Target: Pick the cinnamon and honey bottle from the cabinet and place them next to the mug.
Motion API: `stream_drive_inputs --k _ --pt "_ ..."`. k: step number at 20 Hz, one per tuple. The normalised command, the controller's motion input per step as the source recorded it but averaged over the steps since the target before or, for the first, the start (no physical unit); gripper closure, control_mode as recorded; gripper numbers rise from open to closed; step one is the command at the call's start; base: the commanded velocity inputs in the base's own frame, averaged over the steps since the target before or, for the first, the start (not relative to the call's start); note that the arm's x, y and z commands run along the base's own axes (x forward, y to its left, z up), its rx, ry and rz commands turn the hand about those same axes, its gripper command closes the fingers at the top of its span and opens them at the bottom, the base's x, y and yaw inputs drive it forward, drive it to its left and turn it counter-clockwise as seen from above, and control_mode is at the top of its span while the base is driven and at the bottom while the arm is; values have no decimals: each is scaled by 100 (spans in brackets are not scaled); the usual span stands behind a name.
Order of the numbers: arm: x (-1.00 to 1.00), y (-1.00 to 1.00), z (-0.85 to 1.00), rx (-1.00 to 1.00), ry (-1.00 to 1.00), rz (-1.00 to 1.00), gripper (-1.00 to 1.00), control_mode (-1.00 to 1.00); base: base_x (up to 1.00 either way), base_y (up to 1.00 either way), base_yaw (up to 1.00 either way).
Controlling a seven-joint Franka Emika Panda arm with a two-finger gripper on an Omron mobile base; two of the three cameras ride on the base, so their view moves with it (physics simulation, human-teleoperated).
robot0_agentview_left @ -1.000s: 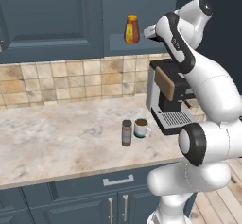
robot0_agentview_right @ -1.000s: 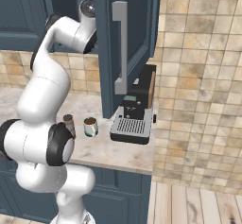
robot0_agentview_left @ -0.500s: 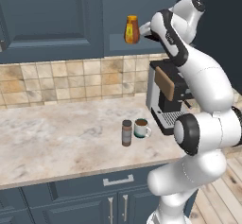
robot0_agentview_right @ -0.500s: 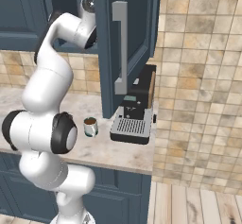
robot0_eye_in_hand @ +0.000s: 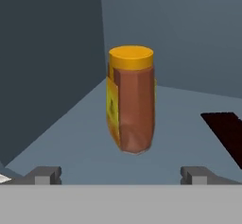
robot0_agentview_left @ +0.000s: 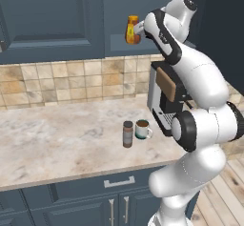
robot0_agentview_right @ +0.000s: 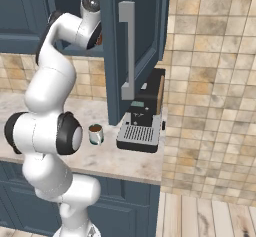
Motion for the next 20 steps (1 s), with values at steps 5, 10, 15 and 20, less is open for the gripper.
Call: stream_drive_inputs --k 5,10,15,20 --pt "28 1 0 0 1 0 -100 -100 0 0 0" --pt "11 0 0 0 0 2 -100 -100 0 0 0" --pt "14 0 0 0 0 6 -100 -100 0 0 0" --pt "17 0 -5 0 0 4 -100 -100 0 0 0"
